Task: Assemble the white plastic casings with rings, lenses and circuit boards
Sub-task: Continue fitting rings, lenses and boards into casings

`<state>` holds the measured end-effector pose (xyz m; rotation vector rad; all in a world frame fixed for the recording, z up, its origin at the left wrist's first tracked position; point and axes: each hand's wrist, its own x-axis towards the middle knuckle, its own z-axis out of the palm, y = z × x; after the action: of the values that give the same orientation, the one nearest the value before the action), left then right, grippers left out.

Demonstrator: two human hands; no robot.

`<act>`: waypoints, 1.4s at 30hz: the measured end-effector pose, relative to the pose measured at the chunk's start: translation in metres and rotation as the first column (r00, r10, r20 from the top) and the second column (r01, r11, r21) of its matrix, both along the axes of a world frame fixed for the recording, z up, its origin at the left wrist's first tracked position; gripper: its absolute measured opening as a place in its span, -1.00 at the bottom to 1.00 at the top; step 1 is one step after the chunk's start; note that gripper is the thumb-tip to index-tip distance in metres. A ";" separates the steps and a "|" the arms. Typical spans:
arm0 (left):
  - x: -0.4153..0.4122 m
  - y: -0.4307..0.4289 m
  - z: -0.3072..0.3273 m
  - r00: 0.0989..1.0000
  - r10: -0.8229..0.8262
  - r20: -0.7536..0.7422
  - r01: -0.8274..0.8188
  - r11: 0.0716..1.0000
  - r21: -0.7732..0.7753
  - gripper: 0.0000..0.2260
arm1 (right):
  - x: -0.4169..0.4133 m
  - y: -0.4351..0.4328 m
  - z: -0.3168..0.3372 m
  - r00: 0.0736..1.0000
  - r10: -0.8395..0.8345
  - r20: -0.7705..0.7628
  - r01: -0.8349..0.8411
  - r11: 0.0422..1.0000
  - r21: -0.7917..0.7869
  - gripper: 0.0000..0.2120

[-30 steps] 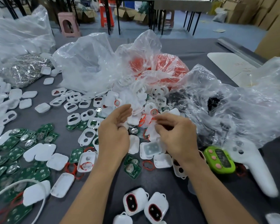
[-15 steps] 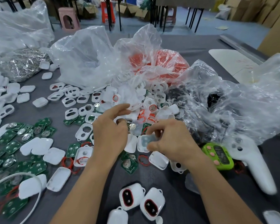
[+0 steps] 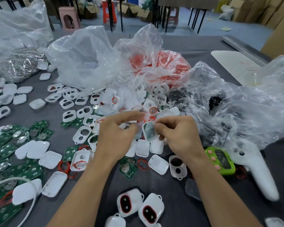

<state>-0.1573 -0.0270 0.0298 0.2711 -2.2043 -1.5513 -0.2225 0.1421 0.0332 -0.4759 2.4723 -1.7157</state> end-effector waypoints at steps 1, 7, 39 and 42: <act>0.001 0.003 0.002 0.995 -0.097 0.011 0.096 0.995 0.039 -0.65 | -0.001 -0.001 0.001 0.999 -0.001 0.047 0.003 0.998 -0.062 -0.80; 0.000 0.001 0.001 0.887 -0.460 -0.041 0.446 0.831 0.331 -0.60 | -0.002 -0.001 0.004 0.959 0.089 0.270 0.004 0.945 -0.326 -0.78; 0.003 0.009 -0.004 0.988 -0.084 0.127 0.109 0.972 -0.207 -0.47 | -0.004 -0.003 0.001 0.930 0.169 0.326 -0.011 0.901 -0.433 -0.76; 0.002 0.007 0.000 0.984 -0.162 0.078 0.171 0.976 -0.138 -0.47 | -0.003 -0.002 0.003 0.879 0.272 0.391 -0.056 0.874 -0.482 -0.81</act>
<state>-0.1557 -0.0205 0.0296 0.0969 -2.4320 -1.4765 -0.2260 0.1396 0.0364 -0.2713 1.6546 -2.0529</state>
